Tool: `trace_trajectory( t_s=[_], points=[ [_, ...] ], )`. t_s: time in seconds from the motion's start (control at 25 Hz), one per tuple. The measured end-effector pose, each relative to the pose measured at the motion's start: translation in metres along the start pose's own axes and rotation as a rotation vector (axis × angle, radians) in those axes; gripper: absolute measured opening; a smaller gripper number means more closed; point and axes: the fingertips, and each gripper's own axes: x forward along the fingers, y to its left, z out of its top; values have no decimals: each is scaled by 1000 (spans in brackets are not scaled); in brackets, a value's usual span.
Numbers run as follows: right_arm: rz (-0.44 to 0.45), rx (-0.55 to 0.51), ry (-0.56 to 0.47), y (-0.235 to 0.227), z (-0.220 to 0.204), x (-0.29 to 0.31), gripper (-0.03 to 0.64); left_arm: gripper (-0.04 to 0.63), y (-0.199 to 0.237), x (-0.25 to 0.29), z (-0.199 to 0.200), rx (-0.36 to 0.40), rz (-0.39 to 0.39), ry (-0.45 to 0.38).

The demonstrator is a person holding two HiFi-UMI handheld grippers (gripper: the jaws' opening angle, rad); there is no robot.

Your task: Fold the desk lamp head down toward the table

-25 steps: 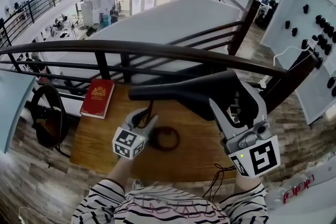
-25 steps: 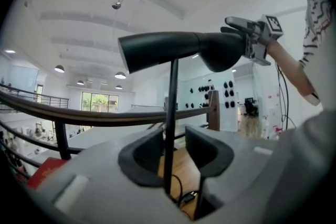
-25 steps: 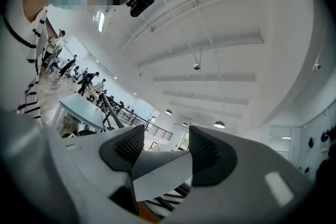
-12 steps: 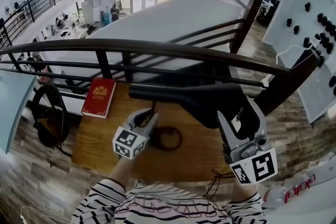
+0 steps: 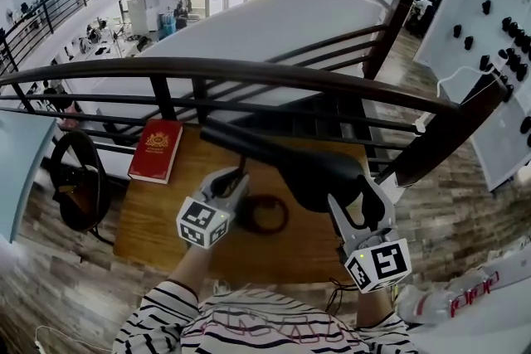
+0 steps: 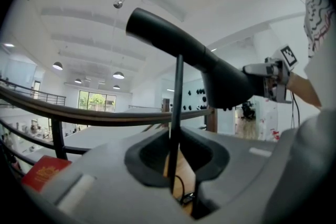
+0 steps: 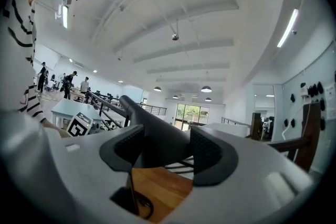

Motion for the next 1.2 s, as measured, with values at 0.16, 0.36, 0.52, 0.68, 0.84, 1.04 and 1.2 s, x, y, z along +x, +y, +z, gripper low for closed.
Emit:
trace_trajectory(
  t_s=[0.16, 0.36, 0.52, 0.68, 0.84, 1.04, 1.2],
  points=[
    [35, 64, 72, 11, -32, 9, 261, 58, 0, 0, -1, -10, 3, -6],
    [66, 126, 126, 20, -56, 19, 265, 58, -1, 1, -1, -13, 4, -7],
    [106, 166, 161, 32, -73, 30, 265, 60, 0, 1, -1, -19, 5, -7],
    [151, 180, 187, 43, -86, 41, 257, 60, 1, 2, 0, -22, 5, -9],
    [188, 172, 212, 52, -92, 50, 252, 60, 2, 2, -1, -22, 12, -10],
    [214, 174, 232, 58, -97, 53, 250, 58, 0, 2, -1, -1, 21, -4],
    [224, 180, 236, 60, -98, 52, 249, 54, -3, 1, -3, 100, 53, 53]
  ],
)
